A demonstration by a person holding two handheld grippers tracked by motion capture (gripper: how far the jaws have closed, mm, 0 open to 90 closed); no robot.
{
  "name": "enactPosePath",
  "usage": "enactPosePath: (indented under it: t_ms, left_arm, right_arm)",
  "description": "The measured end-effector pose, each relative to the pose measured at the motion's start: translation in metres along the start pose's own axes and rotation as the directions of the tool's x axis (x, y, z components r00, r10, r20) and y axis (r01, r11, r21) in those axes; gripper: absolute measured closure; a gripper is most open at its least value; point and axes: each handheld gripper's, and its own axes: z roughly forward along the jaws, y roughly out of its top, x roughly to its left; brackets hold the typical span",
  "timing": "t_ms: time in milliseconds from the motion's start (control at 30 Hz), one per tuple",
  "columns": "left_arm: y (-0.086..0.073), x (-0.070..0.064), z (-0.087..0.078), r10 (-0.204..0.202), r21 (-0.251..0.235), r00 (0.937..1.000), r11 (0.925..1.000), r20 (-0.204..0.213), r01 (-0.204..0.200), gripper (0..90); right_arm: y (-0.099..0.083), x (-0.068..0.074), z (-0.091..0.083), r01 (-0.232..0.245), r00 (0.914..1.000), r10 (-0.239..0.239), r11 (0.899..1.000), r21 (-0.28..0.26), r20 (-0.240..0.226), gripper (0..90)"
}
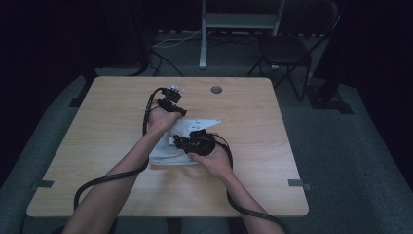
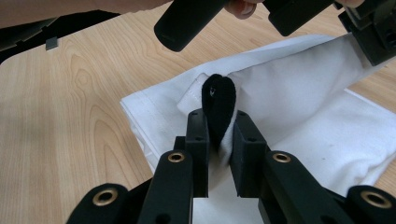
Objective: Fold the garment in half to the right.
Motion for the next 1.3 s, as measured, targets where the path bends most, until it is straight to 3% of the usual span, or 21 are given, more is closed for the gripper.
enactPosePath:
  t_ms: [1300]
  left_arm:
    - [0.004,-0.016,0.012,0.069,0.033,0.9972,0.9972,-0.03,-0.068,82.0]
  right_arm:
    - [-0.01,-0.006,-0.006,-0.028,0.9996,0.028,1.0,-0.002,0.01,79.4]
